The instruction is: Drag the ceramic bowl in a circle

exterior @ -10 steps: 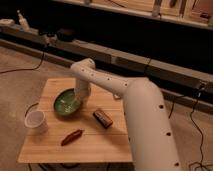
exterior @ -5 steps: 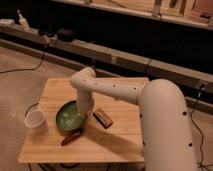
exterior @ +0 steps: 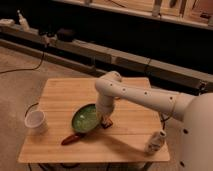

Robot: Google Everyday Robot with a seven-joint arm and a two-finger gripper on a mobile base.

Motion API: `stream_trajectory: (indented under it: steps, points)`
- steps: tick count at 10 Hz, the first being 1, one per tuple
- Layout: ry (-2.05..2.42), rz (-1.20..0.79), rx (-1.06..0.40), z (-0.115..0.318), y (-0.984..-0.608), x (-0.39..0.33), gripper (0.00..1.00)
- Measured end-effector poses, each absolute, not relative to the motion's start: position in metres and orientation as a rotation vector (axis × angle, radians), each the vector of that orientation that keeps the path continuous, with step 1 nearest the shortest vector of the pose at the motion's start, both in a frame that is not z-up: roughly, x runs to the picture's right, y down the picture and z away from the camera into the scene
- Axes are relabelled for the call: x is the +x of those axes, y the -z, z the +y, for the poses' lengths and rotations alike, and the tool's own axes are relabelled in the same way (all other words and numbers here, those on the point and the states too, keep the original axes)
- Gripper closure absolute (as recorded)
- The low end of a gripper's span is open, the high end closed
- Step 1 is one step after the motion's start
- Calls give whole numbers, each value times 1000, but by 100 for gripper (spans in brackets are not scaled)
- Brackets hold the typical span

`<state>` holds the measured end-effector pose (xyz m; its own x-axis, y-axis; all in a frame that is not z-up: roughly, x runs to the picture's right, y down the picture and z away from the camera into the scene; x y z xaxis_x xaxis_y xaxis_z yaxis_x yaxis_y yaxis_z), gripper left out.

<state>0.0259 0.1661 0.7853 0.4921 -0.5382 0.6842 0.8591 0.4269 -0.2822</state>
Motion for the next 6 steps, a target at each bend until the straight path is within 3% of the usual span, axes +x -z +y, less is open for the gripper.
stream_trajectory:
  steps: [6]
  points:
    - [694, -384, -591, 131, -788, 139, 100]
